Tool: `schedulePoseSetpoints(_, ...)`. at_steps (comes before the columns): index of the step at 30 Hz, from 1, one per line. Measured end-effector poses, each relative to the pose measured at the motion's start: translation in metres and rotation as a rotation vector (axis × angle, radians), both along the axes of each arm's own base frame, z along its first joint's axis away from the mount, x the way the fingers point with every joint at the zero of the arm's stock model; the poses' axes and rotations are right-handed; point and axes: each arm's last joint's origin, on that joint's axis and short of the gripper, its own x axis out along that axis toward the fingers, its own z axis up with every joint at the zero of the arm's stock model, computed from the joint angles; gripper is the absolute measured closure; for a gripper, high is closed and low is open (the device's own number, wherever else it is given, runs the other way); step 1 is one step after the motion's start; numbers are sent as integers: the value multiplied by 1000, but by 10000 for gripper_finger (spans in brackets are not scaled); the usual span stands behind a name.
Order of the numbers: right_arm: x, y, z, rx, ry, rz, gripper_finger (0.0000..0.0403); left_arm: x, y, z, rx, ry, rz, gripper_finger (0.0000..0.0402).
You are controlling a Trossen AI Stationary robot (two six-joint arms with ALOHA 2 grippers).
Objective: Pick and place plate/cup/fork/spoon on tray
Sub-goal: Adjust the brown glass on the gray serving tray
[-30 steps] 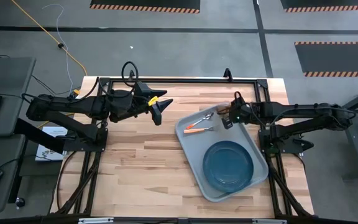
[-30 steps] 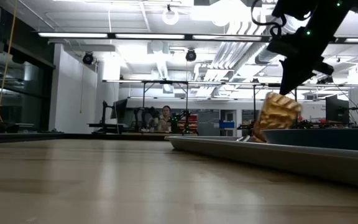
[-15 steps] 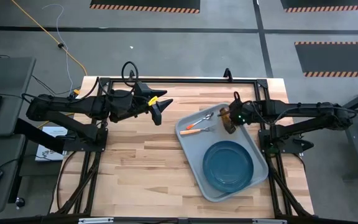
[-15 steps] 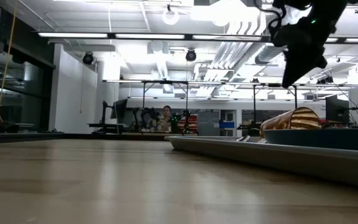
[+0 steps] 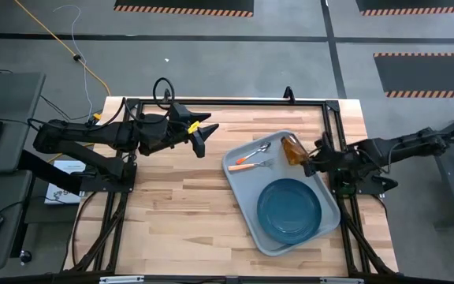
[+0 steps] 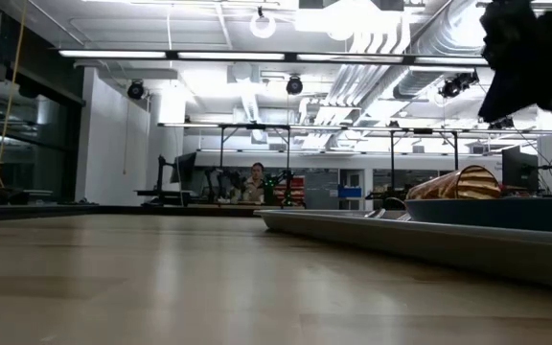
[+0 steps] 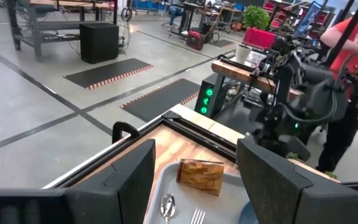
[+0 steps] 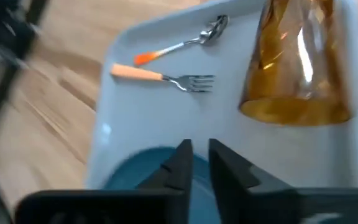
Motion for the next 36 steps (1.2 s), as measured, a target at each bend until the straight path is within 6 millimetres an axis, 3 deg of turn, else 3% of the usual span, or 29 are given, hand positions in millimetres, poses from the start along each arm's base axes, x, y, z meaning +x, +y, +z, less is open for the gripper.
schedulePoseSetpoints(6,7,2,-40,148,-245,-285,242,0,0,0,0,-1,3,188)
schedulePoseSetpoints(10,8,1,-58,193,-259,-404,191,0,0,0,-1,-3,3,188)
schedulePoseSetpoints(24,14,-10,-75,97,-257,-718,179,0,0,1,-1,-6,3,188)
schedulePoseSetpoints(27,15,-15,-77,87,-244,-765,186,0,0,1,-2,-6,2,188)
schedulePoseSetpoints(30,17,-17,-77,88,-245,-783,219,0,0,1,-2,-6,2,188)
schedulePoseSetpoints(36,19,-20,-62,37,-210,-751,369,0,0,1,-1,-6,2,188)
